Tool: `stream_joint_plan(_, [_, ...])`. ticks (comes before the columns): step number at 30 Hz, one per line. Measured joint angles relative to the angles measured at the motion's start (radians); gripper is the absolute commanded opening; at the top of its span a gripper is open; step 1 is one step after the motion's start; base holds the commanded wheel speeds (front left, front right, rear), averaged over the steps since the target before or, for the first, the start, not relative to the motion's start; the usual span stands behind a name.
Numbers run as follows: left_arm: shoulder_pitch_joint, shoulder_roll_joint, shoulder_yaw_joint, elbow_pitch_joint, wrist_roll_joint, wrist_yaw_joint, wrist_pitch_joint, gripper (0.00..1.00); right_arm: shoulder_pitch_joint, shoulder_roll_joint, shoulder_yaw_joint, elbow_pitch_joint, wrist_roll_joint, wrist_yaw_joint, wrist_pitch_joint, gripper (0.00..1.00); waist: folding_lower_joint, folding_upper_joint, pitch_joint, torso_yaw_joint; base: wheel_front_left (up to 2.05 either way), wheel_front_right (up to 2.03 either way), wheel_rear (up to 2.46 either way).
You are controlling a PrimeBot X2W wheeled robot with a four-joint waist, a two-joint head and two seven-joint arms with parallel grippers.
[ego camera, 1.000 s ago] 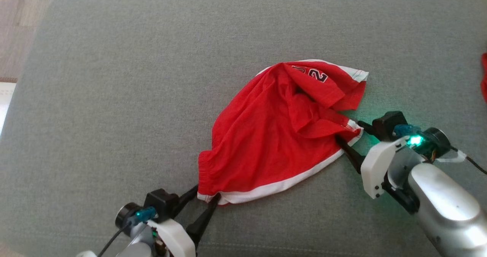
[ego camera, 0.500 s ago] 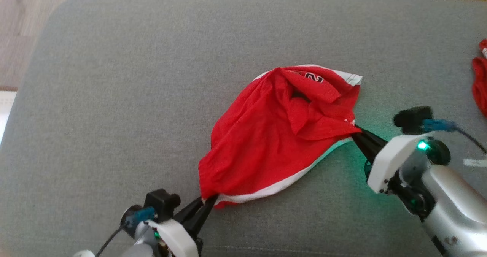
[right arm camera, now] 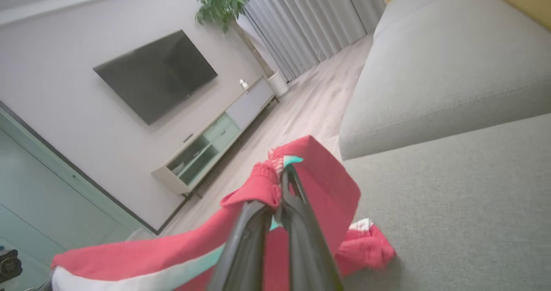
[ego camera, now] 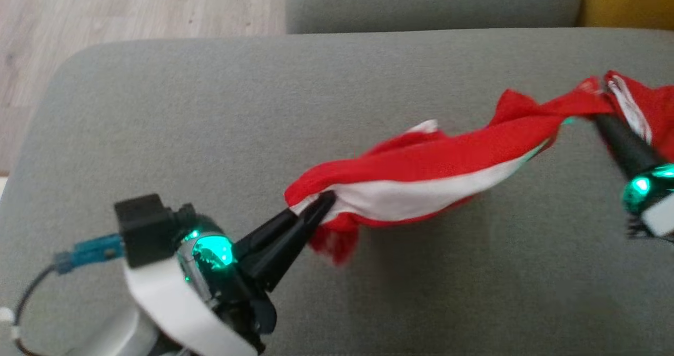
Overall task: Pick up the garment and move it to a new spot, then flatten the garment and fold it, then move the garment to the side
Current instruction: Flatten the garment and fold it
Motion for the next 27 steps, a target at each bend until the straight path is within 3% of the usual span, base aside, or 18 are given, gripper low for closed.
stream_joint_plan(4, [-0.05,0.016,0.038,-0.179,-0.086,0.027,0.059,0.0,0.058,0.063,-0.159,-0.096,0.055,0.0,0.067,0.0,0.0,0.0,-0.013,-0.024,0.0,0.0,0.0])
stream_joint_plan(8, [-0.129,0.021,0.079,-0.274,-0.159,0.058,0.118,0.0,0.079,0.146,-0.288,-0.166,0.081,0.0,0.185,0.0,0.0,0.0,-0.016,-0.043,0.0,0.0,0.0])
stream_joint_plan(15, [-0.271,0.023,0.13,-0.33,-0.235,0.101,0.199,0.0,0.07,0.298,-0.403,-0.314,0.097,0.0,0.439,0.0,0.0,0.0,0.03,-0.058,0.0,0.0,0.0])
stream_joint_plan(18, [-0.325,0.023,0.132,-0.292,-0.234,0.105,0.224,0.0,0.026,0.388,-0.425,-0.325,0.027,0.0,0.549,0.0,0.0,0.0,0.071,-0.06,0.0,0.0,0.0])
stream_joint_plan(21, [-0.407,0.024,0.139,-0.176,-0.199,0.104,0.244,0.0,-0.128,0.467,-0.461,-0.252,-0.117,0.0,0.651,0.0,0.0,0.0,0.121,-0.06,0.0,0.0,0.0])
stream_joint_plan(23, [-0.443,0.022,0.142,-0.124,-0.193,0.098,0.249,0.0,-0.207,0.479,-0.48,-0.2,-0.172,0.0,0.678,0.0,0.0,0.0,0.139,-0.058,0.0,0.0,0.0])
stream_joint_plan(24, [-0.536,0.014,0.144,-0.003,-0.169,0.08,0.264,0.0,-0.399,0.48,-0.52,-0.066,-0.277,0.0,0.701,0.0,0.0001,0.0,0.177,-0.054,0.0,0.0,0.0])
stream_joint_plan(25, [-0.536,0.014,0.144,-0.003,-0.169,0.08,0.264,0.0,-0.399,0.48,-0.52,-0.066,-0.277,0.0,0.701,0.0,0.0001,0.0,0.177,-0.054,0.0,0.0,0.0])
stream_joint_plan(27, [-0.652,-0.022,0.141,0.129,-0.144,0.062,0.27,0.0,-0.61,0.475,-0.539,0.113,-0.346,0.0,0.666,0.0,0.0002,0.0,0.217,-0.048,0.0,0.0,0.0])
